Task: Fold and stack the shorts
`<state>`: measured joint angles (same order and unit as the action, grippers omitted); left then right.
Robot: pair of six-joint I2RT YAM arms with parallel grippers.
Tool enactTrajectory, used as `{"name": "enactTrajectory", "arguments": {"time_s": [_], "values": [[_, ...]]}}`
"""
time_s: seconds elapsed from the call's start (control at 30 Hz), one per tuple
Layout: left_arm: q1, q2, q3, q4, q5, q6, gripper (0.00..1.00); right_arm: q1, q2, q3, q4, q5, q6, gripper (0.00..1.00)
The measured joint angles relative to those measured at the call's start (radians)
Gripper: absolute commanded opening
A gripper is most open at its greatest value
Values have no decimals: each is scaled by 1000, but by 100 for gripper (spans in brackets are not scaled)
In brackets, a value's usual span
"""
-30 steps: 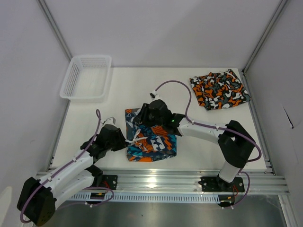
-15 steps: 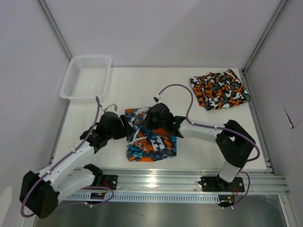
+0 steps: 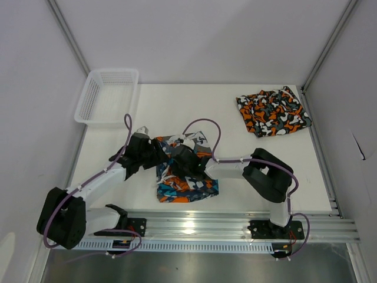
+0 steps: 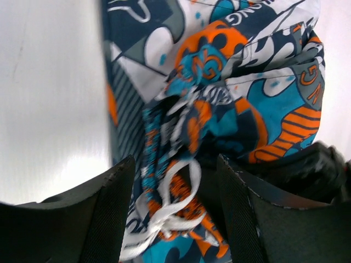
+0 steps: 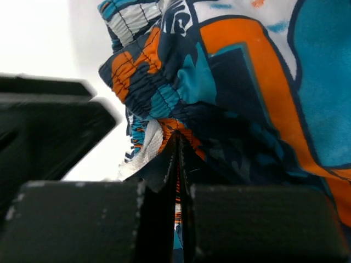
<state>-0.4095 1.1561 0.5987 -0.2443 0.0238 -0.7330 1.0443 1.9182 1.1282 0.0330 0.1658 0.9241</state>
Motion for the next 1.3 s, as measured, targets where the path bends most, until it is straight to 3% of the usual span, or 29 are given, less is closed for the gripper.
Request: {"name": "enactTrajectory", "arguments": {"time_s": [0.5, 0.6, 0.8, 0.97, 1.13, 1.3], "values": [[3, 116, -1, 127, 51, 1, 60, 55, -39, -80, 169, 97, -23, 0], [3, 145, -2, 143, 57, 5, 51, 53, -54, -83, 205, 89, -38, 0], [6, 186, -2, 153, 30, 24, 19, 49, -56, -93, 278, 63, -58, 0], [8, 194, -2, 151, 0, 34, 0, 44, -107, -184, 322, 68, -67, 0], [26, 214, -2, 154, -9, 36, 0, 6, -257, -299, 336, 90, -85, 0], [47, 238, -2, 181, -14, 43, 0, -118, -341, -325, 346, 60, -103, 14]]}}
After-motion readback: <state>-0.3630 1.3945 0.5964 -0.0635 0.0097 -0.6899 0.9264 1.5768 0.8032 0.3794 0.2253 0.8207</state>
